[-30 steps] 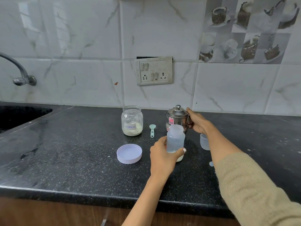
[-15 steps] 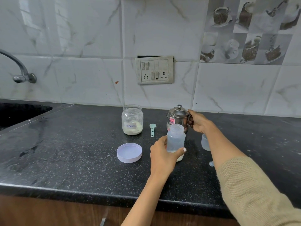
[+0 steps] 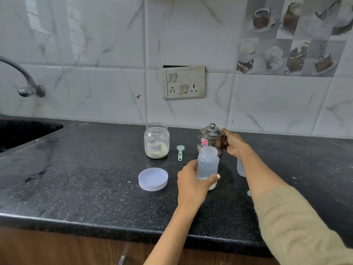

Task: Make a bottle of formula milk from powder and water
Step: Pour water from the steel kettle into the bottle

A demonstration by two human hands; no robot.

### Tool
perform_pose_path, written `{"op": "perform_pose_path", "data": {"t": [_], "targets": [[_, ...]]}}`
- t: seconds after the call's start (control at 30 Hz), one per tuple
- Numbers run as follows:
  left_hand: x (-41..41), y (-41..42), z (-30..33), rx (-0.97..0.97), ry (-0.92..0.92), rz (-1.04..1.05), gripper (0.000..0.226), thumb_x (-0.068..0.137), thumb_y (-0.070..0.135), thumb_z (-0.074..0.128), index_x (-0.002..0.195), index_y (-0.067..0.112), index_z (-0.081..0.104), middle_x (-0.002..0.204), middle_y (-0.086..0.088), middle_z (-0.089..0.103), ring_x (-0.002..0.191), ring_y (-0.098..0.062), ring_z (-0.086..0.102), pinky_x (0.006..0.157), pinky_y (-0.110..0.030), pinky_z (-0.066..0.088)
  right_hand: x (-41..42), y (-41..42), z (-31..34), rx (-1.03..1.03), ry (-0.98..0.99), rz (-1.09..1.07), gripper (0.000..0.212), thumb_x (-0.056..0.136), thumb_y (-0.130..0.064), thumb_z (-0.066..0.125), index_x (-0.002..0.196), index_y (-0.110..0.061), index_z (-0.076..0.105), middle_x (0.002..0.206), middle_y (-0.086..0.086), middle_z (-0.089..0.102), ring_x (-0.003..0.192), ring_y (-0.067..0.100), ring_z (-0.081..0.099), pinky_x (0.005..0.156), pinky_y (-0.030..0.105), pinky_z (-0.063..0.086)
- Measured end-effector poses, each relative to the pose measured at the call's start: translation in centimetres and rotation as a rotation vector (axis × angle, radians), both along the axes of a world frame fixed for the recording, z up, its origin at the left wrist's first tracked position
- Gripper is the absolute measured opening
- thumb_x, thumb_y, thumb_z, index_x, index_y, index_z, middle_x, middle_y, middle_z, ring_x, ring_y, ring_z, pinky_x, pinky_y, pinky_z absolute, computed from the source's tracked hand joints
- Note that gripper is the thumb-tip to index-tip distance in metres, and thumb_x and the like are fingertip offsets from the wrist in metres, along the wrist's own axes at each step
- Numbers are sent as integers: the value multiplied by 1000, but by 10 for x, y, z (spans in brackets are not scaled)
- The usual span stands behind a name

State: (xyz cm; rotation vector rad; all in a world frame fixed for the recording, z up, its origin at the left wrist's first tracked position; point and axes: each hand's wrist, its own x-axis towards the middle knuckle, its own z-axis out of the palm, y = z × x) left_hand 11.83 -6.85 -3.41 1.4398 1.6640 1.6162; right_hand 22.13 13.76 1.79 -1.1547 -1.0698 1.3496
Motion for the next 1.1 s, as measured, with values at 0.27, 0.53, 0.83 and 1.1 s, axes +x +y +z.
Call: {"op": "perform_pose_path", "data": {"t": [0.27,0.53,0.83,1.1], "targets": [[-1,2,-2,0,-8,-7,59,66,31,82,119,17,60,116,4,67,102,-10,62,87,-22,48,5,-22,30,-13,94,47,26,96,-31,53,82,-9,57,82,6,61,75,19,59,60,33,49],[-3,-1,0,6,-30,20,53,67,28,82,114,13,63,111,2,68,99,-11,63,83,-22,47,26,-63,81,7,97,71,42,94,-44,50,66,-14,44,42,-2,44,32,11,42,54,29,42],[-4,-4,0,4,-18,15,54,67,28,82,115,11,65,113,-3,69,104,-15,64,84,-24,48,51,-101,91,-32,-3,65,39,95,-20,52,59,-18,38,32,-5,40,34,5,33,32,11,38],[-3,-8,1,15,-44,41,54,66,28,83,114,10,66,112,-4,70,102,-15,64,80,-21,46,57,-114,84,-26,2,56,38,93,-14,47,57,-19,34,32,-5,36,39,6,30,51,18,37]]}}
